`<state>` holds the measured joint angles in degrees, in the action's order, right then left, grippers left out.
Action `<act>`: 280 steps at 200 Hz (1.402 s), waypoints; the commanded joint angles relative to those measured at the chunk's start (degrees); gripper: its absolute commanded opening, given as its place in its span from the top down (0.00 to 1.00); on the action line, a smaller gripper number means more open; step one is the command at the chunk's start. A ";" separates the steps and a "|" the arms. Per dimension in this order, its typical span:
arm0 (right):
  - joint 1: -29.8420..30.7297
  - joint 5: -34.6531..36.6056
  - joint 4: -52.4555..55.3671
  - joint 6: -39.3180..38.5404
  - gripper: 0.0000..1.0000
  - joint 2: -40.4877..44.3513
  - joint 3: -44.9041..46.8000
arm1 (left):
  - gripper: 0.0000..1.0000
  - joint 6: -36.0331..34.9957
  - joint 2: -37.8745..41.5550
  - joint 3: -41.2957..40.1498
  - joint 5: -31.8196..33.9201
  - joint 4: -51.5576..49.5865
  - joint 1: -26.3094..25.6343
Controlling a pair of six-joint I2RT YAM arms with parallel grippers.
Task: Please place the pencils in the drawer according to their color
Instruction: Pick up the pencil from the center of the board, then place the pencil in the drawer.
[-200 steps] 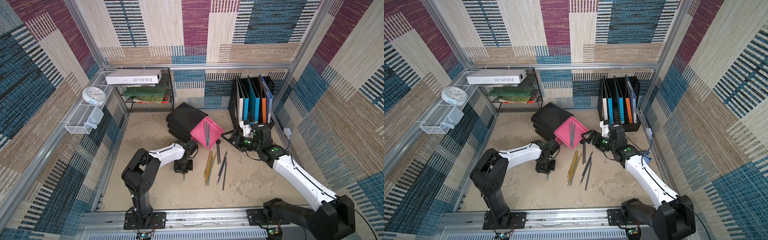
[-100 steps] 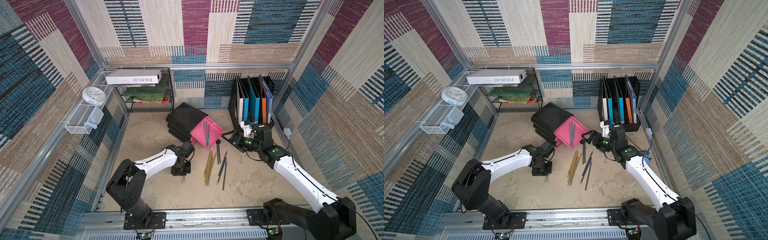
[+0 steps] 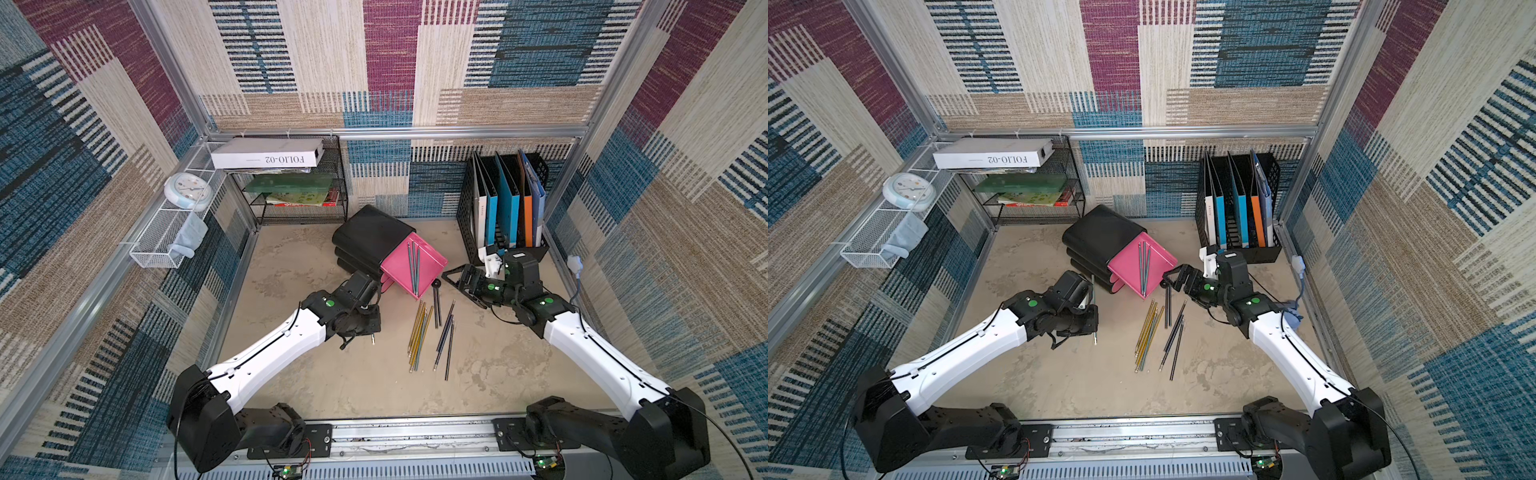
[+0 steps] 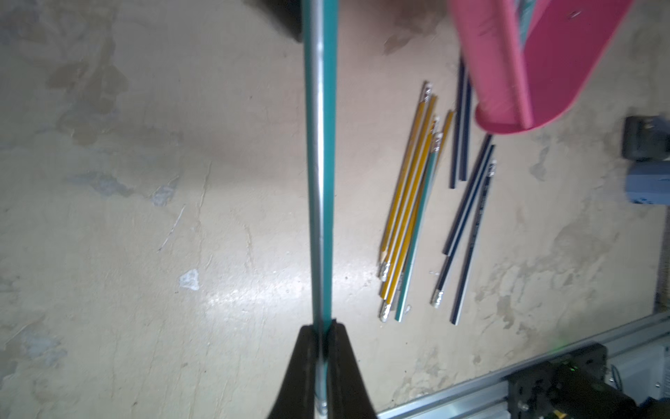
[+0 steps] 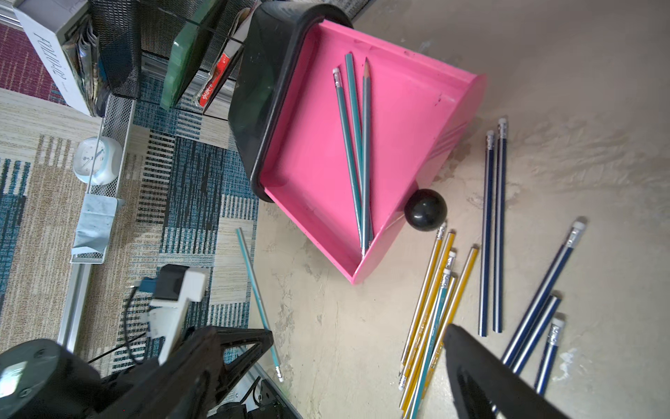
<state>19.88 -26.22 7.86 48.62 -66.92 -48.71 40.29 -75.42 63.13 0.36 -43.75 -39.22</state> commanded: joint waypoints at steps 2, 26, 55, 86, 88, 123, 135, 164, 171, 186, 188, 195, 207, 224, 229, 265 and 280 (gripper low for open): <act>0.03 0.03 -1.87 -0.19 0.01 -0.32 0.46 | 1.00 -0.71 -0.80 3.48 3.56 3.38 -0.48; 0.01 0.37 -2.31 -0.41 0.01 -0.80 1.11 | 1.00 -1.43 -4.41 8.63 4.57 5.04 -1.10; -0.02 0.91 -2.65 -0.46 0.01 -1.70 1.33 | 1.00 -3.19 -10.44 16.24 6.11 5.96 -2.32; -0.31 1.61 -2.58 -0.55 0.01 -2.58 1.20 | 1.00 -5.07 -17.50 24.30 7.32 6.42 -2.94; -0.33 1.61 -2.56 -0.57 0.01 -2.60 1.17 | 1.00 -5.19 -17.99 24.91 7.36 6.40 -2.98; -1.15 1.87 -2.22 -0.89 0.01 -2.87 1.13 | 1.00 -6.47 -25.08 33.19 9.99 6.15 -3.38; -1.55 1.87 -2.09 -1.03 0.01 -2.87 1.27 | 1.00 -6.83 -27.43 35.66 10.85 6.13 -3.40; -2.39 1.61 -2.26 -1.07 0.01 -3.03 1.68 | 1.00 -7.69 -32.78 40.77 13.00 5.93 -3.75; -2.54 1.61 -2.31 -1.07 0.01 -3.05 1.73 | 1.00 -7.76 -34.05 41.82 13.60 5.58 -3.89; -2.78 1.52 -2.32 -1.16 0.01 -3.12 1.81 | 1.00 -8.11 -36.14 43.26 14.68 5.25 -4.10; -2.79 1.52 -2.34 -1.16 0.01 -3.13 1.85 | 1.00 -8.10 -36.32 43.40 14.89 5.29 -4.10; -2.91 1.52 -2.36 -1.24 0.01 -3.13 1.79 | 1.00 -7.99 -36.92 43.56 15.34 5.27 -4.19; -3.09 1.35 -2.41 -1.33 0.01 -3.22 1.82 | 1.00 -7.85 -37.83 43.65 15.94 5.29 -4.28; -3.35 1.17 -2.27 -1.42 0.01 -3.23 1.93 | 1.00 -7.50 -38.55 43.09 17.21 5.41 -4.46; -3.48 1.17 -2.27 -1.42 0.01 -3.18 1.94 | 1.00 -7.38 -38.64 42.88 17.51 5.39 -4.54; -3.88 0.82 -2.23 -1.69 0.01 -3.39 1.95 | 1.00 -5.99 -38.44 40.30 18.05 5.77 -4.79; -3.96 0.74 -2.29 -1.69 0.01 -3.48 1.95 | 1.00 -5.30 -38.07 39.17 17.83 5.95 -5.05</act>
<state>16.05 -24.75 6.55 47.88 -70.15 -46.85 33.47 -113.93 103.53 17.04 -38.59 -43.99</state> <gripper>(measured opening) 0.991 0.088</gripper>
